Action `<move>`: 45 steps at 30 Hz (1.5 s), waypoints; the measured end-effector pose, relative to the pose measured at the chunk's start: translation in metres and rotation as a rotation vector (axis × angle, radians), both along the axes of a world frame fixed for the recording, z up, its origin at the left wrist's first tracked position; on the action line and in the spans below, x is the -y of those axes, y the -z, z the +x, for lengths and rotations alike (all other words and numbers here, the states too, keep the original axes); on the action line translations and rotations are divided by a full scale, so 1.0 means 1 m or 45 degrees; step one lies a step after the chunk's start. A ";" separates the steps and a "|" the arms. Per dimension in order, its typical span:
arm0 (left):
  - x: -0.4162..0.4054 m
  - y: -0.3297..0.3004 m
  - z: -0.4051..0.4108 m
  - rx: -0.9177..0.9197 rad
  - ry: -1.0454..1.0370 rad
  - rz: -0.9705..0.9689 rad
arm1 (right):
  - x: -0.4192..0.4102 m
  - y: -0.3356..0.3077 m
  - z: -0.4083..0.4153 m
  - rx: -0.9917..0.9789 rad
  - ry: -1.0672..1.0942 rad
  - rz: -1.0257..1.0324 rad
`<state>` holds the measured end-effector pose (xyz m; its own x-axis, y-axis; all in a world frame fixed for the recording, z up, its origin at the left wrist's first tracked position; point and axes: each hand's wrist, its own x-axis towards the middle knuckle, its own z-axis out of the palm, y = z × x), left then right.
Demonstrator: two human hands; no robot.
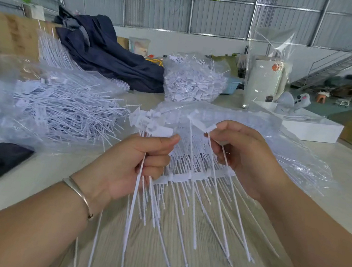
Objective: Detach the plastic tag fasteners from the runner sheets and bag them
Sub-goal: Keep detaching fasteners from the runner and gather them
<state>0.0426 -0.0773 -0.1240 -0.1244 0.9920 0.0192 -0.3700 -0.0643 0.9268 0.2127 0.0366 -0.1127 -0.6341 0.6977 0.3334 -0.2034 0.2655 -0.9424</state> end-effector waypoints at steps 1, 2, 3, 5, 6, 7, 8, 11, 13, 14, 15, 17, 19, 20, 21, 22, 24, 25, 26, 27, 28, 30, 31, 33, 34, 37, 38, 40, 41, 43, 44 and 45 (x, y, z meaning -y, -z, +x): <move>0.000 -0.001 0.000 0.036 0.033 -0.008 | 0.000 0.000 0.000 0.006 0.004 -0.005; 0.000 -0.001 0.001 0.077 0.058 -0.022 | 0.000 0.000 0.000 0.018 0.011 -0.008; -0.001 -0.001 0.001 0.115 0.072 -0.040 | 0.000 0.000 0.000 0.032 0.019 -0.009; -0.002 0.000 0.003 0.161 0.068 -0.082 | -0.001 0.001 -0.001 0.042 0.025 -0.011; -0.003 0.001 0.005 0.166 0.054 -0.105 | -0.001 0.002 -0.002 0.040 0.023 -0.013; -0.004 0.003 0.006 0.165 0.035 -0.130 | -0.002 0.002 -0.002 0.038 0.018 -0.013; -0.004 0.004 0.006 0.154 0.021 -0.154 | -0.002 0.002 -0.002 0.039 0.012 -0.010; -0.005 0.006 0.006 0.115 0.050 -0.209 | -0.003 0.003 -0.002 0.060 0.015 0.038; -0.005 0.006 0.005 0.104 0.043 -0.214 | -0.003 0.003 -0.002 0.076 0.031 0.093; -0.006 0.006 0.004 0.085 0.016 -0.208 | -0.003 0.004 -0.002 0.084 0.037 0.117; -0.006 0.006 0.003 0.057 -0.018 -0.199 | -0.003 0.004 -0.002 0.095 0.042 0.133; -0.007 0.005 0.001 0.013 -0.080 -0.179 | -0.004 0.005 -0.001 0.114 0.058 0.148; -0.006 0.005 0.002 -0.030 -0.117 -0.156 | -0.004 0.005 -0.001 0.119 0.067 0.151; -0.005 0.005 0.003 -0.077 -0.135 -0.143 | -0.005 0.005 -0.001 0.118 0.068 0.152; -0.004 0.006 0.003 -0.137 -0.159 -0.133 | -0.004 0.005 -0.001 0.119 0.068 0.154; -0.004 0.007 0.004 -0.189 -0.184 -0.126 | -0.005 0.005 -0.001 0.122 0.067 0.155; -0.004 0.008 0.003 -0.227 -0.213 -0.115 | -0.005 0.005 -0.002 0.128 0.057 0.152; -0.005 0.008 0.003 -0.222 -0.221 -0.108 | -0.006 0.005 -0.002 0.130 0.052 0.146; -0.005 0.008 0.002 -0.214 -0.229 -0.102 | -0.006 0.005 -0.002 0.132 0.047 0.138; -0.005 0.007 0.001 -0.205 -0.233 -0.095 | -0.007 0.006 -0.001 0.133 0.040 0.130; -0.005 0.007 0.000 -0.198 -0.233 -0.088 | -0.007 0.006 -0.001 0.132 0.029 0.125; -0.004 0.006 -0.001 -0.185 -0.211 -0.077 | -0.008 0.006 0.000 0.130 -0.007 0.127; -0.004 0.006 -0.001 -0.180 -0.193 -0.074 | -0.008 0.006 0.000 0.127 -0.032 0.126; -0.003 0.005 -0.001 -0.155 -0.151 -0.063 | -0.007 0.006 0.000 0.119 -0.091 0.104; -0.002 0.004 -0.001 -0.135 -0.132 -0.054 | -0.006 0.006 0.000 0.115 -0.129 0.083; -0.001 0.004 -0.001 -0.075 -0.084 -0.030 | -0.004 0.005 0.000 0.098 -0.241 0.004; -0.002 0.005 -0.001 -0.052 -0.064 -0.025 | -0.003 0.005 0.000 0.086 -0.278 -0.024; -0.002 0.007 0.004 0.002 0.013 -0.025 | 0.000 0.007 -0.002 0.052 -0.372 -0.087; -0.002 0.009 0.007 0.031 0.067 -0.032 | 0.002 0.008 -0.004 0.033 -0.429 -0.120; -0.003 0.011 0.013 0.058 0.161 -0.041 | 0.005 0.011 -0.007 -0.002 -0.538 -0.188; -0.003 0.011 0.015 0.048 0.182 -0.037 | 0.005 0.011 -0.008 -0.014 -0.565 -0.211; -0.002 0.010 0.015 0.038 0.187 -0.031 | 0.006 0.011 -0.008 -0.021 -0.571 -0.218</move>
